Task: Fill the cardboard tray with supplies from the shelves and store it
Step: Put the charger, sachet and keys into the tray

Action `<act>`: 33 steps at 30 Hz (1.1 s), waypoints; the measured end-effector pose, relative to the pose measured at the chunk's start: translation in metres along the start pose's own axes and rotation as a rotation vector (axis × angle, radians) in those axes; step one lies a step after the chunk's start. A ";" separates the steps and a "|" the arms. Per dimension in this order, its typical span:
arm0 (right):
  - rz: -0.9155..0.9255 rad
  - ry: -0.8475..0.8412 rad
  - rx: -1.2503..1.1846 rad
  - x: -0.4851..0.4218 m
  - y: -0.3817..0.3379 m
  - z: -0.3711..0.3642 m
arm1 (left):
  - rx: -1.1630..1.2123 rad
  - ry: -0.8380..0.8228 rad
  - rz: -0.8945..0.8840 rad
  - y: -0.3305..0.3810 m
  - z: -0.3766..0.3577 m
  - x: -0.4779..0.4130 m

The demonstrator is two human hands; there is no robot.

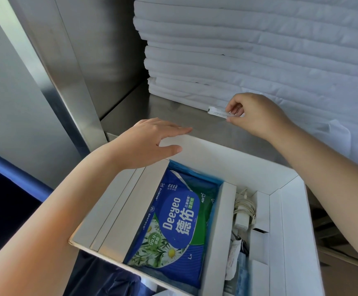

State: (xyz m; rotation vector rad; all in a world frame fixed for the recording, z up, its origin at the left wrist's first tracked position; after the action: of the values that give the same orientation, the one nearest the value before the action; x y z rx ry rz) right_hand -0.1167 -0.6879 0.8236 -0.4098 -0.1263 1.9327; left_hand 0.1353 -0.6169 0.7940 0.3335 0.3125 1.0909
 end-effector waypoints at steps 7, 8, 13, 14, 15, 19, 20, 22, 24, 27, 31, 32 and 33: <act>0.140 0.038 -0.039 0.042 -0.018 0.030 | 0.005 0.004 0.007 0.000 0.000 0.001; 0.170 0.003 -0.059 0.050 -0.023 0.034 | 0.003 0.004 0.005 0.001 0.001 0.001; 0.359 -0.270 -0.101 0.103 -0.046 0.043 | 0.001 0.010 -0.012 0.004 0.003 0.001; 0.389 -0.337 -0.091 0.113 -0.048 0.041 | 0.002 0.014 -0.014 0.004 0.003 0.001; 0.416 -0.402 -0.084 0.122 -0.049 0.038 | 0.004 0.016 -0.015 0.004 0.003 0.001; 0.503 -0.578 -0.033 0.149 -0.044 0.029 | 0.006 0.007 -0.016 0.005 0.004 0.002; 0.516 -0.609 -0.011 0.155 -0.042 0.027 | 0.003 0.005 -0.017 0.005 0.004 0.002; 0.553 -0.647 0.040 0.165 -0.038 0.021 | 0.003 0.005 -0.016 0.005 0.004 0.002; 0.593 -0.671 0.092 0.174 -0.037 0.015 | 0.008 0.006 -0.014 0.005 0.004 0.002; 0.604 -0.703 0.132 0.179 -0.041 0.011 | 0.012 0.012 -0.018 0.005 0.004 0.003; 0.586 -0.775 0.138 0.183 -0.047 0.000 | 0.001 0.007 -0.021 0.003 0.004 0.002; 0.588 -0.792 0.141 0.184 -0.049 -0.003 | 0.000 0.008 -0.020 0.003 0.004 0.002; 0.589 -0.805 0.142 0.185 -0.050 -0.006 | -0.002 0.008 -0.021 0.002 0.003 0.002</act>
State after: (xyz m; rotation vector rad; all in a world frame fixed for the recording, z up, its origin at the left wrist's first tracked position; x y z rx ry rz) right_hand -0.1330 -0.5000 0.7906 0.5074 -0.4217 2.5702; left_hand 0.1355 -0.6146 0.7980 0.3236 0.3217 1.0725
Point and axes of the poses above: each hand's wrist, its own x-axis away from the middle knuckle, its own z-axis out of the back of the hand, y = z × x, the point moved 2 cm from there along -x, towards the middle knuckle, and after that the axes turned 5 degrees about z, right-handed, at the moved point
